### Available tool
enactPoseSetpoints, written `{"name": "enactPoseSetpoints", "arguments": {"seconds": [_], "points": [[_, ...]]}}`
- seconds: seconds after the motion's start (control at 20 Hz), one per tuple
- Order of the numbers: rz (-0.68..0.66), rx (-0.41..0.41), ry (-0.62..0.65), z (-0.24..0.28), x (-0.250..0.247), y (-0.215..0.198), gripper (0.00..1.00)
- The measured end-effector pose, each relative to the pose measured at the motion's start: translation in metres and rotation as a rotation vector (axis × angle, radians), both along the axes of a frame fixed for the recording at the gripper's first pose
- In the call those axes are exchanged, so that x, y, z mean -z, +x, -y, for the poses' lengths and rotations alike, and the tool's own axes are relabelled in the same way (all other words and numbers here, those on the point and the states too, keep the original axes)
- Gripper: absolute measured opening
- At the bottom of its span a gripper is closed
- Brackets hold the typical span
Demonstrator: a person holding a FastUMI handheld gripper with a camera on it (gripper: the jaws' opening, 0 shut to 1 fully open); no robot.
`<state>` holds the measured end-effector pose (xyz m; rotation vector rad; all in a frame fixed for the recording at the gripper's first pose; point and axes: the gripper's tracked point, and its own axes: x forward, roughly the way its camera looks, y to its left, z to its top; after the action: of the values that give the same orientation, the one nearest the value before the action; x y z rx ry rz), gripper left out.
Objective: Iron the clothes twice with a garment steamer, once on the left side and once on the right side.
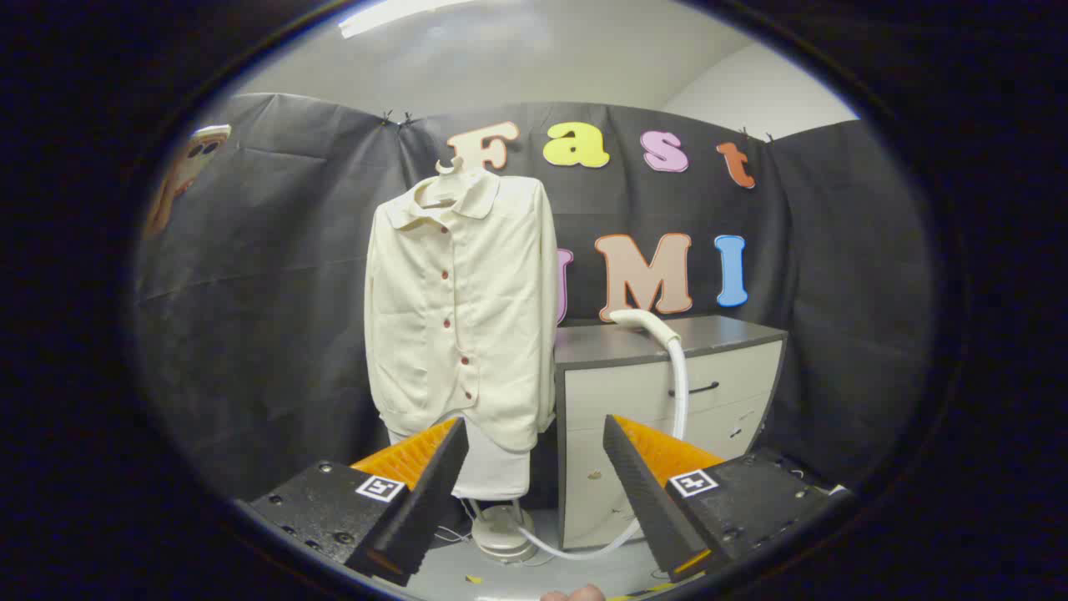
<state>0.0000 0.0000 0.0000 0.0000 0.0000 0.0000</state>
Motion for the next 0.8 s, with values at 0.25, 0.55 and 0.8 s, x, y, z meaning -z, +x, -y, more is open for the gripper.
{"name": "enactPoseSetpoints", "arguments": {"seconds": [0.25, 0.55, 0.8], "points": [[-0.02, 0.012, -0.009, 0.011, 0.007, -0.001, 0.99], [-0.035, 0.016, -0.011, 0.012, 0.013, -0.002, 0.99], [-0.038, 0.022, -0.032, 0.011, 0.012, 0.0, 0.99]]}}
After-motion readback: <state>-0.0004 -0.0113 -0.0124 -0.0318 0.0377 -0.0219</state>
